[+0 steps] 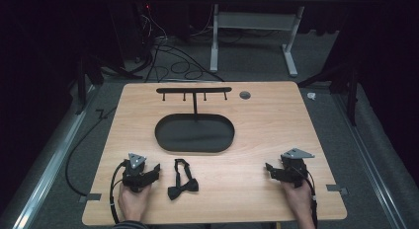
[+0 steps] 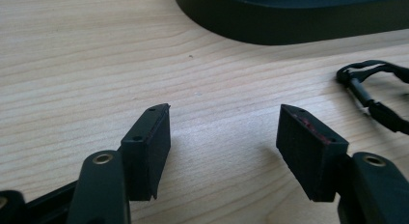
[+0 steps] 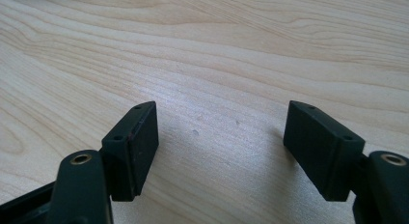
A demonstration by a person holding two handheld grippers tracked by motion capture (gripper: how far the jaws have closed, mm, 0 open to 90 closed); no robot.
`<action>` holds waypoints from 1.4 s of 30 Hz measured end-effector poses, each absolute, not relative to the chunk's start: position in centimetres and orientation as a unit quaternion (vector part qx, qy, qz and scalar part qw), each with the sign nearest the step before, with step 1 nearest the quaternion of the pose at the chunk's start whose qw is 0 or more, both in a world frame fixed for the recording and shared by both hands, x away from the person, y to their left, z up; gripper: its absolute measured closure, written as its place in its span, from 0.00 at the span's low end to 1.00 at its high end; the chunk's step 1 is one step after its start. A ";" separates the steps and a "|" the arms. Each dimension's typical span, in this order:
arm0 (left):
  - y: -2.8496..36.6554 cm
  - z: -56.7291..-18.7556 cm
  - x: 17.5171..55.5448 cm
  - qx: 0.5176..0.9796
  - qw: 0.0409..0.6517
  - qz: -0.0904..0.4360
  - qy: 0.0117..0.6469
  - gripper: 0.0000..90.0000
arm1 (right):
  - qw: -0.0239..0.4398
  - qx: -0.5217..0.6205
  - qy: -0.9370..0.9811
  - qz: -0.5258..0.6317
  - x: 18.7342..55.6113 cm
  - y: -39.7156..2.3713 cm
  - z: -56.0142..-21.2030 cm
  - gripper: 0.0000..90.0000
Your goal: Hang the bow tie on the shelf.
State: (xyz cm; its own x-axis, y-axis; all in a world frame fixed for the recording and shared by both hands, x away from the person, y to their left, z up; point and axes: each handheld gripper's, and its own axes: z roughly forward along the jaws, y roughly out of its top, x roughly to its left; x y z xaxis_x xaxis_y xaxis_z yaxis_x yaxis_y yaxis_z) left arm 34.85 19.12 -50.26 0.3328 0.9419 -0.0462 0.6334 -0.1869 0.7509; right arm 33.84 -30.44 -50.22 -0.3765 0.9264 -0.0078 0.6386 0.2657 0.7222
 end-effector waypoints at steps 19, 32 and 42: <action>18.3 -48.3 33.4 0.746 0.372 0.206 0.512 0.45 | 0.222 0.512 0.764 0.323 33.8 -30.4 -50.2 0.33; 16.1 -47.4 33.2 0.764 0.372 0.189 0.492 0.49 | 0.222 0.512 0.764 0.323 33.8 -30.4 -50.2 0.33; 14.9 -47.1 33.9 0.770 0.369 0.178 0.488 0.51 | 0.221 0.512 0.764 0.324 33.8 -30.4 -50.2 0.33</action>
State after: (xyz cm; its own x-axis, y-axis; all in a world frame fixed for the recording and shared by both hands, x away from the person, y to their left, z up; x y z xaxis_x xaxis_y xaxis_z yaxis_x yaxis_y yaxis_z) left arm 33.85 14.89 -47.15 0.4596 0.8840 -0.0855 0.6207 -0.2508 0.7428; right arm 33.82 -30.42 -50.22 -0.3768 0.9263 -0.0064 0.6394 0.2651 0.7218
